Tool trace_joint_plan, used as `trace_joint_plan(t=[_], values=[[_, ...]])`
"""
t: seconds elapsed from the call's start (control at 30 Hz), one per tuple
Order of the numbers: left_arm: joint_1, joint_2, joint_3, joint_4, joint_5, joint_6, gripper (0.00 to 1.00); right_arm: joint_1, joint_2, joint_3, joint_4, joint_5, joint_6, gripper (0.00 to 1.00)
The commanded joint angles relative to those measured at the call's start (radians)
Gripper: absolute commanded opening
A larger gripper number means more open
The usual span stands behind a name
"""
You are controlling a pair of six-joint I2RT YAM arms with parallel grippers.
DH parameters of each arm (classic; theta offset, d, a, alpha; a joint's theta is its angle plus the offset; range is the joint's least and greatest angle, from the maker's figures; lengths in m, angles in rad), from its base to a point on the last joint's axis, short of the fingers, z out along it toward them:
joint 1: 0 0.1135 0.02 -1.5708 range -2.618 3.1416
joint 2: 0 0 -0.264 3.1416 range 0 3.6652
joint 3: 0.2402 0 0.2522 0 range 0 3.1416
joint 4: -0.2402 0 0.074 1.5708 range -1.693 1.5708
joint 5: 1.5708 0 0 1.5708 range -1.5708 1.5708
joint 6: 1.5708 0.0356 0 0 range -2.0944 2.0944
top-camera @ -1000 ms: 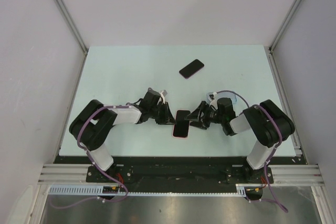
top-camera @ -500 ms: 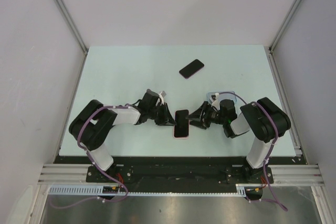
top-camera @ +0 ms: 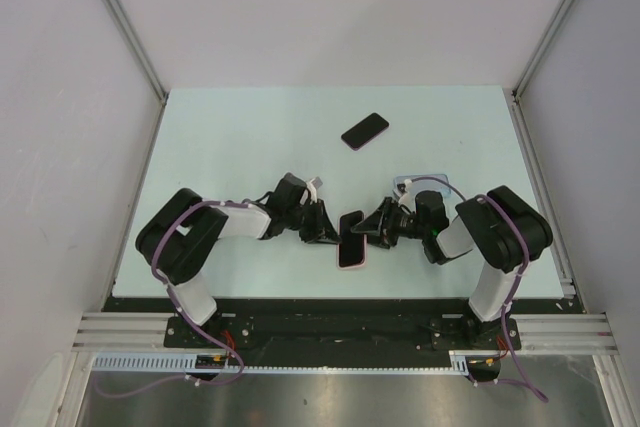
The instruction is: Put the phone into the phone case
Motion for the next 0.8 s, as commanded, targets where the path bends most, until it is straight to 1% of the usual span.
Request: trace_joint_plan(t=[0.0, 0.2, 0.23, 0.27, 0.33, 0.37, 0.4, 0.47, 0.5, 0.57, 0.6, 0.7, 0.77], values=[[-0.017, -0.005, 0.002, 0.057, 0.060, -0.016, 0.18, 0.007, -0.048, 0.024, -0.059, 0.003, -0.046, 0.46], [-0.015, -0.020, 0.002, 0.037, 0.040, -0.005, 0.18, -0.003, -0.138, 0.034, -0.220, 0.051, -0.144, 0.26], [-0.014, -0.023, 0.004, 0.027, 0.037, 0.000, 0.19, -0.006, -0.146, 0.035, -0.234, 0.054, -0.161, 0.24], [-0.012, -0.031, 0.007, 0.020, 0.035, 0.004, 0.20, -0.009, -0.163, 0.037, -0.255, 0.054, -0.168, 0.18], [-0.005, -0.054, 0.013, -0.009, 0.028, 0.022, 0.22, -0.019, -0.174, 0.040, -0.267, 0.046, -0.181, 0.11], [0.000, -0.065, 0.021, -0.021, 0.025, 0.029, 0.24, -0.021, -0.180, 0.041, -0.268, 0.040, -0.187, 0.06], [0.005, -0.078, 0.024, -0.032, 0.021, 0.035, 0.27, -0.026, -0.190, 0.041, -0.266, 0.033, -0.185, 0.05], [0.015, -0.126, 0.030, -0.061, 0.014, 0.056, 0.32, -0.032, -0.209, 0.041, -0.254, 0.008, -0.187, 0.03], [0.020, -0.146, 0.030, -0.067, 0.017, 0.061, 0.38, -0.033, -0.235, 0.041, -0.252, 0.000, -0.185, 0.02], [0.032, -0.199, 0.027, -0.066, 0.044, 0.078, 0.47, -0.035, -0.267, 0.041, -0.231, -0.029, -0.188, 0.01], [0.034, -0.215, 0.024, -0.062, 0.055, 0.085, 0.53, -0.036, -0.287, 0.041, -0.225, -0.039, -0.185, 0.01], [0.041, -0.261, 0.012, -0.035, 0.107, 0.090, 0.60, -0.036, -0.368, 0.041, -0.191, -0.084, -0.167, 0.01], [0.041, -0.276, -0.001, 0.006, 0.152, 0.079, 0.61, -0.035, -0.431, 0.041, -0.153, -0.122, -0.153, 0.02]])
